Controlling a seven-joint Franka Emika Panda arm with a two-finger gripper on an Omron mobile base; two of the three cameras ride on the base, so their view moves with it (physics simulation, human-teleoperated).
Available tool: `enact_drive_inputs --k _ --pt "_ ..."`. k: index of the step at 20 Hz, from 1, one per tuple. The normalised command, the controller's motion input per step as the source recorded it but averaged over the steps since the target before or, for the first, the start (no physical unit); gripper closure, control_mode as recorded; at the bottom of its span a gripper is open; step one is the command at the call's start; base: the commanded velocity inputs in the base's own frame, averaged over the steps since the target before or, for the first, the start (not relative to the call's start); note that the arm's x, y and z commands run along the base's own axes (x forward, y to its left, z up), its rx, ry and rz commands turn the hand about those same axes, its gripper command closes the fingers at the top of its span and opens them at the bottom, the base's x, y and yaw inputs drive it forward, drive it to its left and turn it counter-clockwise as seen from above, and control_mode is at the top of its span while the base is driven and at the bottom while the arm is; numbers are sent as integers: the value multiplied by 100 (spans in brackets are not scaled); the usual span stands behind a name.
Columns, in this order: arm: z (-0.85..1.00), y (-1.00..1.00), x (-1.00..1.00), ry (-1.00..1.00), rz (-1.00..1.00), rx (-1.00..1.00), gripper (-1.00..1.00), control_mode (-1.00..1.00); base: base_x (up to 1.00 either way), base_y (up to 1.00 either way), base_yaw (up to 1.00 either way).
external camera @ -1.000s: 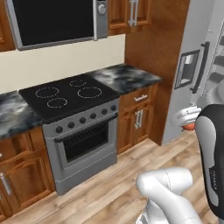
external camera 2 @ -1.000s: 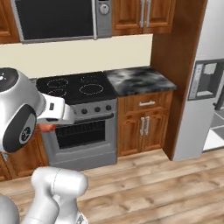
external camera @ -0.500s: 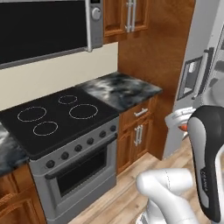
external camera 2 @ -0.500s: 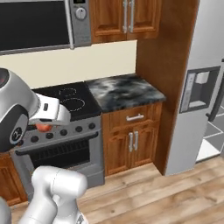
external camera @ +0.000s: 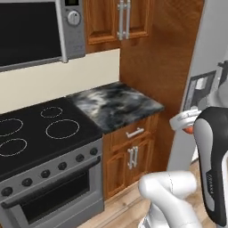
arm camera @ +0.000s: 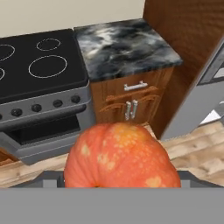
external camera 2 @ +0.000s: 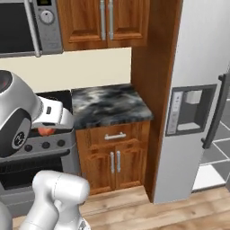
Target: Transport the fish and squash to the fridge. Place the fish on the rack containing meat and place the squash on the rack containing the vegetable, ensuring meats and vegetables are on different racks.
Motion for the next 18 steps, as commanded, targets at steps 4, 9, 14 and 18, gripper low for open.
enact_drive_inputs --k 4,9,14,18 --pt "0 0 0 0 0 0 100 100 62 -100 46" --pt "0 0 0 0 0 0 100 100 -47 -100 31" --pt "0 0 0 0 0 0 100 100 -3 -100 26" --pt "0 0 0 0 0 0 100 100 34 -100 15"
